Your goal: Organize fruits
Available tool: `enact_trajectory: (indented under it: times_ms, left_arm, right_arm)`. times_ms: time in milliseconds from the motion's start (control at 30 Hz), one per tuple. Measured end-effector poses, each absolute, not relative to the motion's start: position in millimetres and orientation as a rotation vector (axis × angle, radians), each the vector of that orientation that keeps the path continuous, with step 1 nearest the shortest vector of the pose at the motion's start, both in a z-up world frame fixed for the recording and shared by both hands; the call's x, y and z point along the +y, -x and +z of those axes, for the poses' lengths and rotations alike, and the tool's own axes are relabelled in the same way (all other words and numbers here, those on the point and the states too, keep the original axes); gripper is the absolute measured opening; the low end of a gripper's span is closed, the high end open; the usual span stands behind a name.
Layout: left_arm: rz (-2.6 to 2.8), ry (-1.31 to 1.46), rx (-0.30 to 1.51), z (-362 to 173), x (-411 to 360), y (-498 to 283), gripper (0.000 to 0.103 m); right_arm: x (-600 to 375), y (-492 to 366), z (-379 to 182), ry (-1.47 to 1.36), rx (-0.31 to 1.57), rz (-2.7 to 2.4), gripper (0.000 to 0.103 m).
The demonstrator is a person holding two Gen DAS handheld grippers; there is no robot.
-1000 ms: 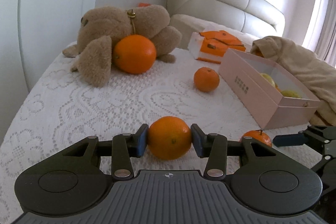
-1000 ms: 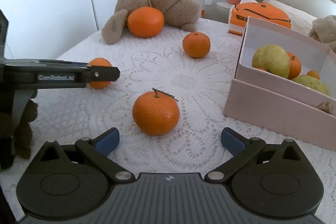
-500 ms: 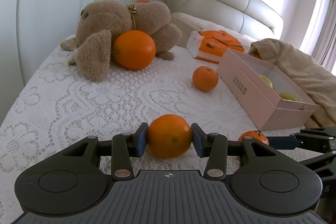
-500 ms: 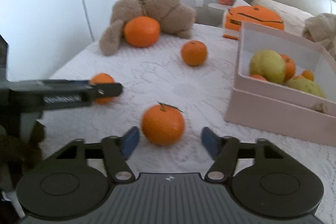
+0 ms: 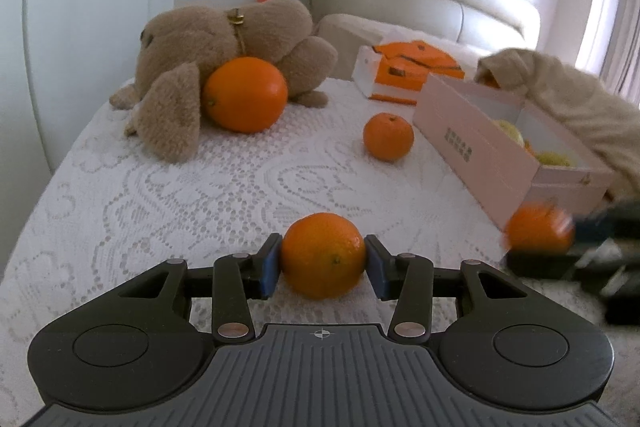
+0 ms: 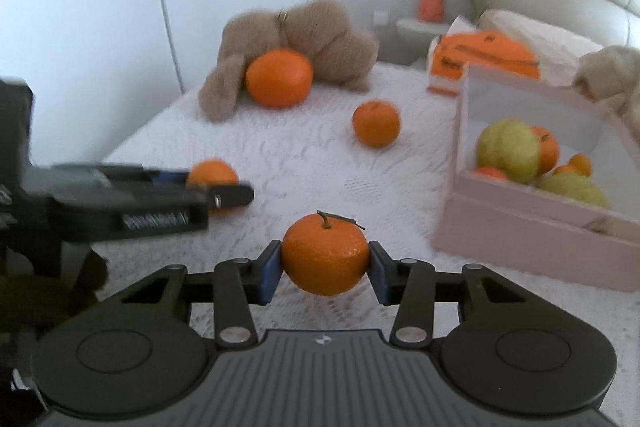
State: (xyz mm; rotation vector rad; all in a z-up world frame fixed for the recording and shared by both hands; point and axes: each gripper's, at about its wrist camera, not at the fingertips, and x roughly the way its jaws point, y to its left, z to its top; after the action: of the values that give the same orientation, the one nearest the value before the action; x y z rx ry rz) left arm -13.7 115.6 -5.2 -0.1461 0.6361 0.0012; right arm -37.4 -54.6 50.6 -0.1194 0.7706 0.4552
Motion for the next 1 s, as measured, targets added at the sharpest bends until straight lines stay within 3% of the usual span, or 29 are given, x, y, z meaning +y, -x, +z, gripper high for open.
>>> enact_trajectory:
  times_ms: [133,367,533,733,1000]
  left_arm:
    - [-0.042,0.176,0.671,9,110,4,0.048]
    - [-0.221,0.137,0.514,103,49,-31,0.048]
    - [-0.370,0.141,0.528,144,-10,-76,0.049]
    - [-0.403,0.143,0.695,120,-69,-149,0.049]
    - [-0.364,0.004,0.823,57,-108,-182,0.048]
  right_arm:
    - [-79,40,89,0.078,0.684,0.414,0.044]
    - [-141,27,181,-0.063,0.468,0.312,0.044]
    - [-177,-6,232,-0.084,0.397,0.198,0.045]
    - [-205,-46,249,-0.019,0.414,0.049,0.045]
    - [-224,-72,224,0.006,0.474,-0.007,0.044]
